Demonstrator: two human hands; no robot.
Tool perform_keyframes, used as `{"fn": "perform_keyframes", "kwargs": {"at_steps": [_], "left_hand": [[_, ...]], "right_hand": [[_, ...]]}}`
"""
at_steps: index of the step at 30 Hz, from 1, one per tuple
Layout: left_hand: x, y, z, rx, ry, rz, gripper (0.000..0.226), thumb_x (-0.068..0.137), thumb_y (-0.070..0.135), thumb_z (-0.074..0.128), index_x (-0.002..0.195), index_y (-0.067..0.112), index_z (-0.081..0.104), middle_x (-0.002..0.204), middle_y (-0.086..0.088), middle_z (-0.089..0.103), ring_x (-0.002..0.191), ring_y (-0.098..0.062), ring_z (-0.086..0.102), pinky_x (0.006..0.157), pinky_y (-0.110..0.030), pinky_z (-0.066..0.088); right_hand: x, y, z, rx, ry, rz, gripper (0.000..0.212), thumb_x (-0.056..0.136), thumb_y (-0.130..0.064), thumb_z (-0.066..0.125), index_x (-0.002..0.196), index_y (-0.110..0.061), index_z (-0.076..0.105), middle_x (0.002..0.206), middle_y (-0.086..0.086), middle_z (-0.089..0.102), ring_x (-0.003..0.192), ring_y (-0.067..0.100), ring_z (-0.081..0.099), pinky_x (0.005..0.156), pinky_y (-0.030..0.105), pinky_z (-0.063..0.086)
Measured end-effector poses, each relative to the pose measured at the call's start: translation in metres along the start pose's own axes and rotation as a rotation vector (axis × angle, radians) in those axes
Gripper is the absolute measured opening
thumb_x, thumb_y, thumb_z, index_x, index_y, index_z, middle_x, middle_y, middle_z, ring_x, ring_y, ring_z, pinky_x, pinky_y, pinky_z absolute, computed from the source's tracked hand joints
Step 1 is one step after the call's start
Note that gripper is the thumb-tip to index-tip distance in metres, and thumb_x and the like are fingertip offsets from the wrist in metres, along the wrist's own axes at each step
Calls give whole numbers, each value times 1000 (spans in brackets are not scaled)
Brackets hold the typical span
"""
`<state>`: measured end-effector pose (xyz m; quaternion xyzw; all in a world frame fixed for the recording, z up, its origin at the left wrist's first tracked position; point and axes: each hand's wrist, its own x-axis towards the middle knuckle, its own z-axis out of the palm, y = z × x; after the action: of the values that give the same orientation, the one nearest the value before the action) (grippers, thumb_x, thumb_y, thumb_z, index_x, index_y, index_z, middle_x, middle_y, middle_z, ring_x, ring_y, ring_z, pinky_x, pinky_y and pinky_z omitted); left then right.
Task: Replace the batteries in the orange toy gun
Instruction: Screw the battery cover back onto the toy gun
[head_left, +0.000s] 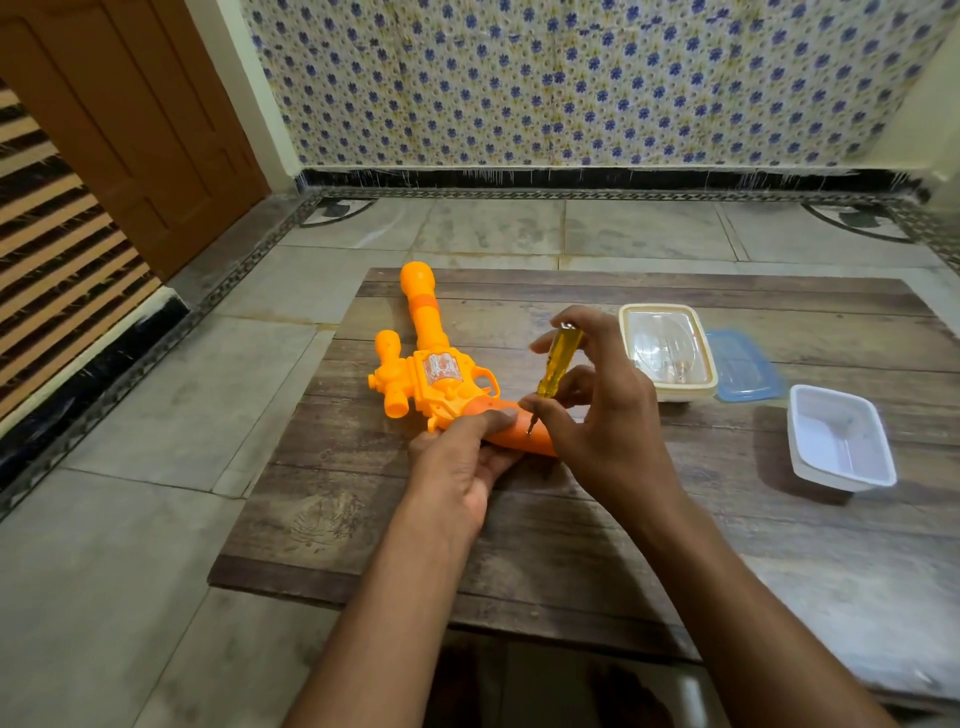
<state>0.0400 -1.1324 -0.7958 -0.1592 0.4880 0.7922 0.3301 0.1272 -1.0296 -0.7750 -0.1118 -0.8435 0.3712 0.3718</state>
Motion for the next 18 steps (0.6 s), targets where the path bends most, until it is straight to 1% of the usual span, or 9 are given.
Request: {"fn": "perform_keyframes", "kwargs": {"at_steps": [2, 4, 6, 8, 9, 11, 13, 15, 18], "left_hand": [[0, 0, 0, -5, -4, 3, 51, 77, -18, 72, 123, -2, 59, 117, -25, 68, 102, -41, 69, 80, -59, 61], [1, 0, 0, -6, 4, 1, 49, 77, -18, 72, 121, -2, 59, 117, -25, 68, 101, -41, 69, 80, -59, 61], [1, 0, 0, -4, 7, -6, 51, 76, -18, 72, 123, -4, 59, 118, -26, 69, 99, -40, 70, 74, -55, 63], [0, 1, 0, 1, 7, -18, 55, 75, -19, 72, 127, -5, 59, 119, -28, 69, 95, -40, 71, 63, -50, 63], [0, 2, 0, 1, 5, -25, 56, 75, -19, 71, 128, -6, 59, 118, -28, 69, 94, -39, 72, 61, -48, 63], [0, 2, 0, -1, 8, -30, 54, 75, -19, 70, 126, -6, 60, 116, -28, 70, 98, -40, 72, 65, -52, 64], [0, 2, 0, -12, 16, -25, 44, 76, -20, 70, 115, 0, 62, 113, -25, 70, 101, -41, 70, 68, -53, 63], [-1, 3, 0, -4, 17, -30, 40, 77, -18, 72, 108, 4, 60, 113, -23, 68, 101, -39, 68, 71, -53, 62], [0, 3, 0, 6, 25, -34, 48, 77, -17, 74, 116, 4, 57, 115, -22, 67, 99, -38, 68, 77, -56, 61]], "right_hand": [[-1, 1, 2, 14, 1, 3, 83, 76, 1, 83, 136, -30, 36, 106, -12, 66, 67, 7, 65, 66, 29, 58], [-1, 2, 3, -12, -13, -5, 88, 77, 0, 83, 141, -32, 33, 101, -11, 67, 68, 3, 64, 66, 21, 56], [-2, 2, 4, -33, -17, -25, 85, 77, -2, 84, 140, -32, 35, 100, -10, 68, 71, 0, 64, 68, 16, 54], [-1, 0, 3, -22, -4, -68, 77, 79, -6, 84, 139, -28, 41, 101, -7, 69, 77, 2, 66, 72, 18, 56], [-2, -2, 2, -6, 9, -92, 70, 82, -10, 83, 139, -23, 45, 103, -5, 69, 82, 4, 67, 73, 22, 57], [0, -5, 2, 39, 53, -119, 51, 90, -13, 76, 135, -13, 53, 110, -2, 69, 91, 11, 70, 75, 31, 60], [2, -6, 1, 77, 95, -114, 37, 95, -8, 68, 130, -7, 59, 116, 1, 69, 98, 15, 72, 77, 36, 61], [3, -6, -1, 86, 124, -97, 32, 94, -3, 69, 126, -3, 62, 113, 2, 72, 97, 13, 74, 79, 35, 62], [4, -9, -3, 64, 154, -92, 36, 90, -4, 77, 123, -4, 64, 99, 2, 73, 92, 10, 74, 80, 32, 62]]}}
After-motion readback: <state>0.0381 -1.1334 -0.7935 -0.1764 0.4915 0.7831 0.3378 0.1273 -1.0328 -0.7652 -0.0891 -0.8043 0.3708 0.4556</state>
